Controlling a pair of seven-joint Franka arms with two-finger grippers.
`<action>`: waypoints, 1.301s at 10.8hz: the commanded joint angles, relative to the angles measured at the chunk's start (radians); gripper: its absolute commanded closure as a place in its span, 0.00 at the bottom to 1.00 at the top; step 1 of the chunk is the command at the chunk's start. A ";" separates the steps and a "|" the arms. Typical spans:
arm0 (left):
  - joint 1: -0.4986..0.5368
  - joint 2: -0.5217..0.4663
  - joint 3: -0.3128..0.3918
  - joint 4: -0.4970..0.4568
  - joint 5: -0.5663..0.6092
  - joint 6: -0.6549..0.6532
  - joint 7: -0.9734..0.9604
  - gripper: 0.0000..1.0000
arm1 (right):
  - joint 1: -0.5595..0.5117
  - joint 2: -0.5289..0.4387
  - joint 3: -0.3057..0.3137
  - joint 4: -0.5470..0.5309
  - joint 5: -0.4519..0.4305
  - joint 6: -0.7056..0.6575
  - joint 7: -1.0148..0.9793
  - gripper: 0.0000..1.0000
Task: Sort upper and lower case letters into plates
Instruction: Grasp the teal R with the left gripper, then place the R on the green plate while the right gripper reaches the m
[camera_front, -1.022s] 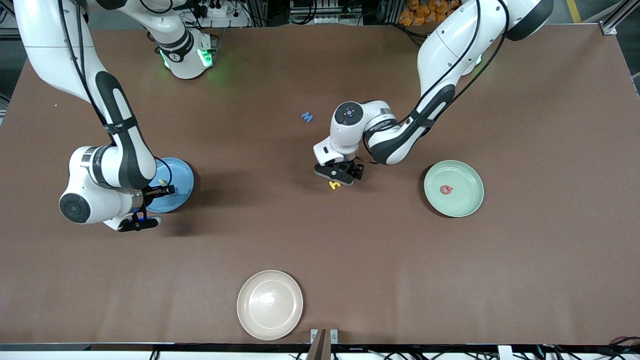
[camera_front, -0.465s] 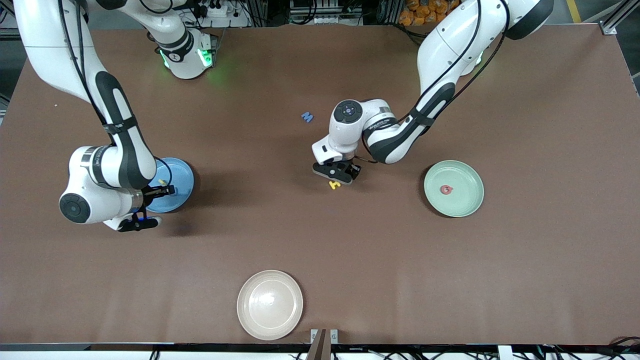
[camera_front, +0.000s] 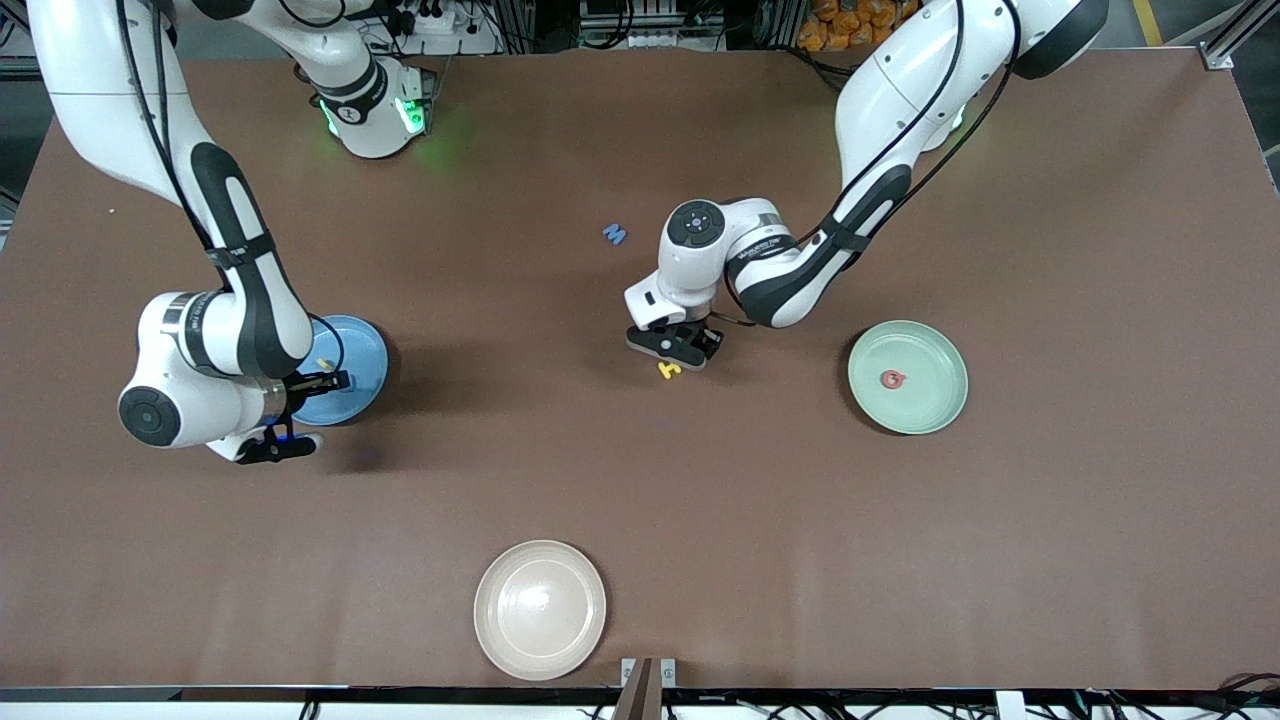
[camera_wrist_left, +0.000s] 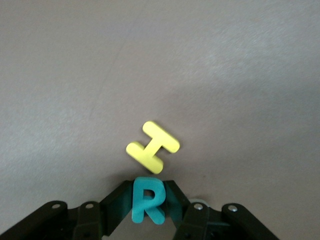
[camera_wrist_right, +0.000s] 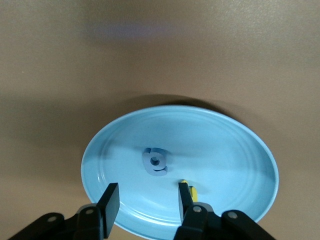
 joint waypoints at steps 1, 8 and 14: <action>0.073 -0.052 -0.075 -0.015 -0.038 -0.144 0.006 1.00 | -0.006 -0.002 0.013 0.003 0.007 -0.005 0.037 0.47; 0.473 -0.124 -0.277 -0.068 -0.038 -0.372 0.236 1.00 | 0.127 -0.002 0.259 0.074 0.022 -0.023 0.618 0.42; 0.868 -0.193 -0.446 -0.252 -0.025 -0.372 0.422 1.00 | 0.274 0.001 0.395 0.086 0.008 0.058 0.947 0.19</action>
